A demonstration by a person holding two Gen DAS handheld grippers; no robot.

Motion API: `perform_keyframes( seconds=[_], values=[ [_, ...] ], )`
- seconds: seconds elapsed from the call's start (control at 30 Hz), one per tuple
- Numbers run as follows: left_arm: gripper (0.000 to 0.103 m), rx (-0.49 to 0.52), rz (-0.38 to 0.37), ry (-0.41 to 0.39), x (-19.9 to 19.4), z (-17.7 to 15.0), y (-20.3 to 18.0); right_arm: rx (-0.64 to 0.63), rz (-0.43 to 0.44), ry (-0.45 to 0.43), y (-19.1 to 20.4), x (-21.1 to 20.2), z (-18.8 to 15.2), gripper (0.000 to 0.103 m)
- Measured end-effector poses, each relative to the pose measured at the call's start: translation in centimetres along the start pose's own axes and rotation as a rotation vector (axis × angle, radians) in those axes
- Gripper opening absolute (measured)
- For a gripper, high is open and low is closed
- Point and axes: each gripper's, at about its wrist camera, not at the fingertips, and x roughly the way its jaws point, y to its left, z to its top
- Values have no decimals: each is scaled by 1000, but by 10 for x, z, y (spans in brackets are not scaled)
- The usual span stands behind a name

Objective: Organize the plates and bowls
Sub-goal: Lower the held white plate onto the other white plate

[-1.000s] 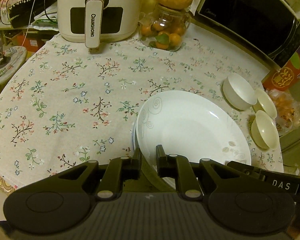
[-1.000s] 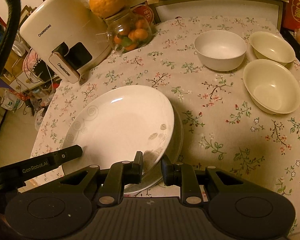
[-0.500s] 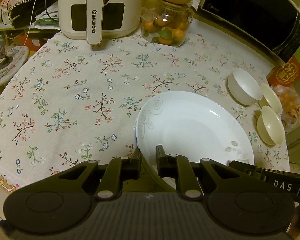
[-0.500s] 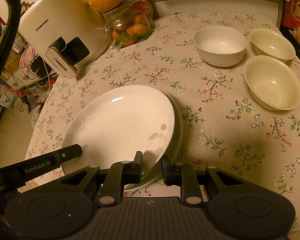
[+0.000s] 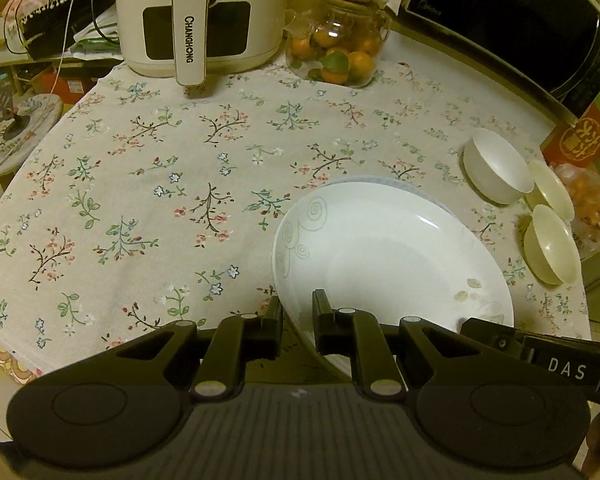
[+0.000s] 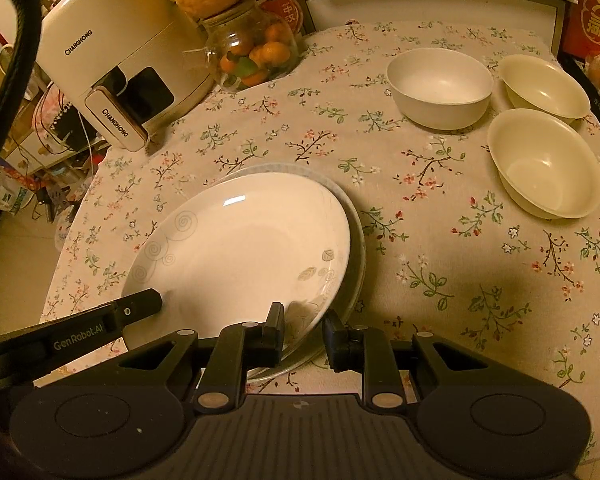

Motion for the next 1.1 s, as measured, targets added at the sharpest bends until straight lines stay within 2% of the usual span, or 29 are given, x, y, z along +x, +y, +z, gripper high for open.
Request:
perform_keyframes(
  seconds=[0.57,1.1],
  values=[
    [13,50,50,-17,5,-1,-10,-7,-39,-17,2,4,2,21],
    [13,102,143,-37,7,-6,-24,-20,-113,-63,11,6,-1,23]
  ],
)
